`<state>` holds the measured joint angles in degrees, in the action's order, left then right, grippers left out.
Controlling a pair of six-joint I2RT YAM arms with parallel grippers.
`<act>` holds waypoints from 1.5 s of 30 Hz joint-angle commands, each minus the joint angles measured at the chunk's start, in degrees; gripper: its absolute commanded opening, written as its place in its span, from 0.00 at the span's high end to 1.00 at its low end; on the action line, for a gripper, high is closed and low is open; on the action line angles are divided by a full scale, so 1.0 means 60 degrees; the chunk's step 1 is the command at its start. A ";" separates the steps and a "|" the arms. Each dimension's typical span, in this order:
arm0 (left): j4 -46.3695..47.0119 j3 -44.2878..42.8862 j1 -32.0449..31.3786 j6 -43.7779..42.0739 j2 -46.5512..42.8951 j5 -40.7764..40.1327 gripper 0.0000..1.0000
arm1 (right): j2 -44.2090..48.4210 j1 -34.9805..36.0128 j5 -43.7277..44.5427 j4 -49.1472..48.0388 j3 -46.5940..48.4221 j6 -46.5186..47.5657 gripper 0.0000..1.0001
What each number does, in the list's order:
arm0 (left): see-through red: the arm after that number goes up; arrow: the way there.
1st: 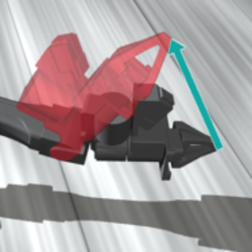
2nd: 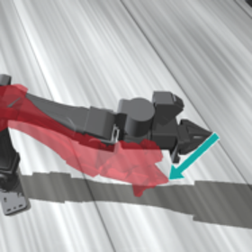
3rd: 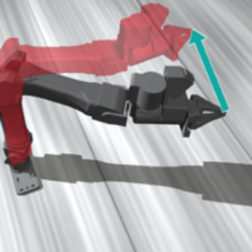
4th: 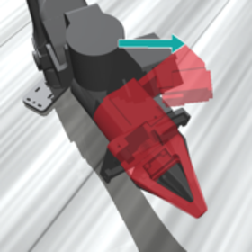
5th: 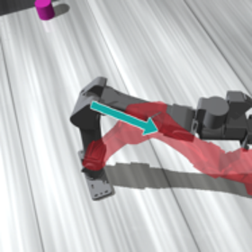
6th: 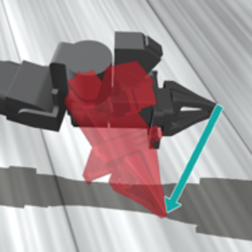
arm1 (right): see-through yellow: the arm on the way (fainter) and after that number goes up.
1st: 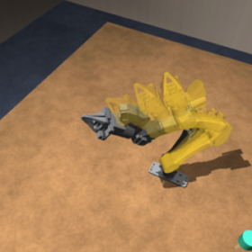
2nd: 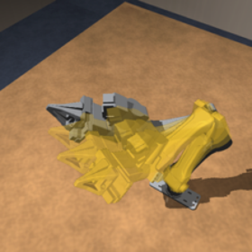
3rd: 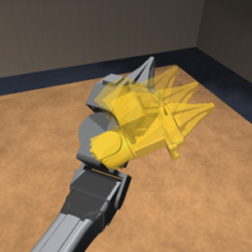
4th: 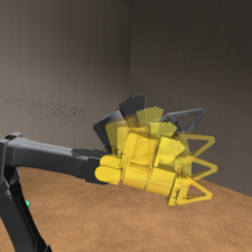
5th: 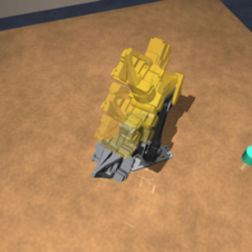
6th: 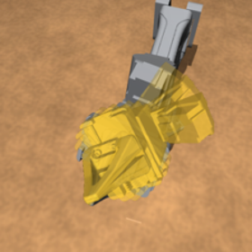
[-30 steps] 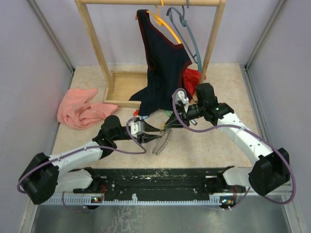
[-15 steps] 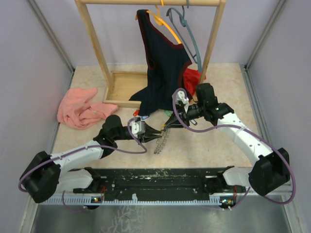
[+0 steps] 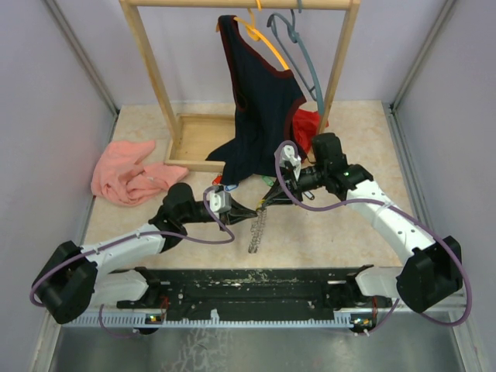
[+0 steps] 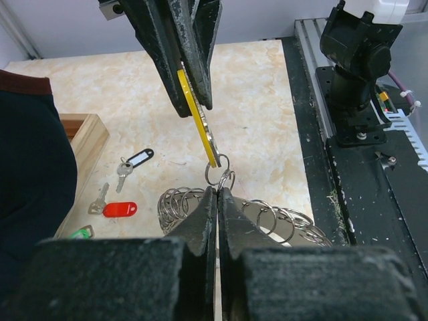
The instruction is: Remove the keys from the keyring
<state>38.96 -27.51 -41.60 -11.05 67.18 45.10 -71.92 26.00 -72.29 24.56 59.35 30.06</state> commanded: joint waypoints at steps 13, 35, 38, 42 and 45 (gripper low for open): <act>0.1580 0.0528 0.0225 0.1063 -0.0607 -0.0616 1.00 | 0.0151 -0.0524 -0.0216 0.0561 0.0772 0.0958 1.00; 1.0161 0.2126 0.0100 0.5785 0.1320 -0.3070 1.00 | 0.0116 -0.0223 -0.0263 -0.0385 -0.0195 0.1703 1.00; 1.0538 0.2120 -0.0084 0.5884 0.1601 -0.3530 1.00 | 0.0149 -0.0149 -0.0287 -0.0442 -0.0263 0.1877 1.00; 1.0591 0.2115 -0.0445 0.5653 0.1905 -0.4420 1.00 | 0.0140 -0.0080 -0.0348 -0.0574 -0.0314 0.1856 1.00; 1.0598 0.2096 -0.0814 0.5425 0.2164 -0.5216 1.00 | 0.0111 0.0044 -0.0167 -0.1059 -0.0503 0.1441 1.00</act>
<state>87.11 -14.94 -44.18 21.65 78.59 21.69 -71.88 24.73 -72.31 23.18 57.04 39.64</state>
